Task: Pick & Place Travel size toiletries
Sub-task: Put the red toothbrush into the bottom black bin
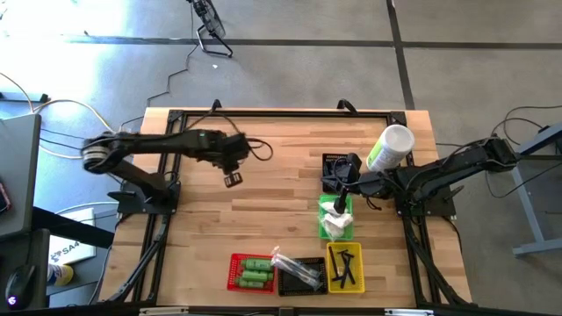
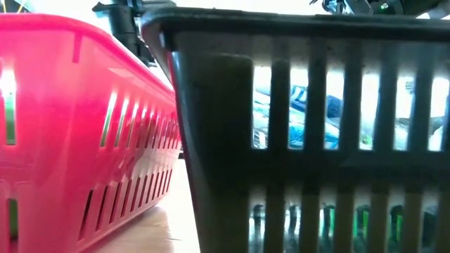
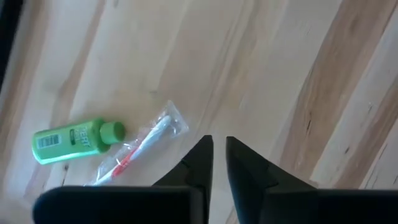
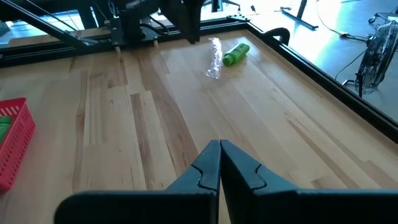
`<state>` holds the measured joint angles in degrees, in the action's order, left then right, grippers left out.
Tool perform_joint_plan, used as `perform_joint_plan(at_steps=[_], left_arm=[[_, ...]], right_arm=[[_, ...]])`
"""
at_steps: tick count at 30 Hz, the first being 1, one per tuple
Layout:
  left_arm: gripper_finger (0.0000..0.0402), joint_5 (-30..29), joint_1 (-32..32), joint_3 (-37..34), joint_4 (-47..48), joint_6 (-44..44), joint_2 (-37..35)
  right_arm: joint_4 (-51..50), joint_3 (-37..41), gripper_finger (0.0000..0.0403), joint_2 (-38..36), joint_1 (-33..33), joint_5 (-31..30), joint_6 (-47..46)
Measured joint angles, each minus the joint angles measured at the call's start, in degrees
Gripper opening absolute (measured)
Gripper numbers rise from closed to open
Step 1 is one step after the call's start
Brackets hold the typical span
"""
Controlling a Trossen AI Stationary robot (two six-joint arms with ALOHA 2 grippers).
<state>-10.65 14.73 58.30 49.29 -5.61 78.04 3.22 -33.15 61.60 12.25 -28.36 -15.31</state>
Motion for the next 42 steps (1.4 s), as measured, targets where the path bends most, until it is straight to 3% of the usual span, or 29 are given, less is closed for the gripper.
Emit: perform_joint_plan(at_steps=[7, 16, 31, 42], left_arm=[[0.0002, -0.2, 3.9, -11.3, -2.9, -1.7, -16.2], [0.0005, -3.5, 12.1, -18.2, -8.7, -18.0, -29.2], [0.0006, -3.4, 14.2, -18.7, -8.8, -19.8, -27.9], [0.0006, -8.7, 14.2, -18.7, -8.4, -22.1, -17.1]], right_arm=[[0.0, 0.0, 0.0002, 0.0, 0.0, 0.0, 0.1], [0.0, 0.0, 0.0002, 0.0, 0.0, 0.0, 0.1], [0.0, 0.0, 0.0002, 0.0, 0.0, 0.0, 0.1], [0.0, 0.0, 0.0002, 0.0, 0.0, 0.0, 0.1]])
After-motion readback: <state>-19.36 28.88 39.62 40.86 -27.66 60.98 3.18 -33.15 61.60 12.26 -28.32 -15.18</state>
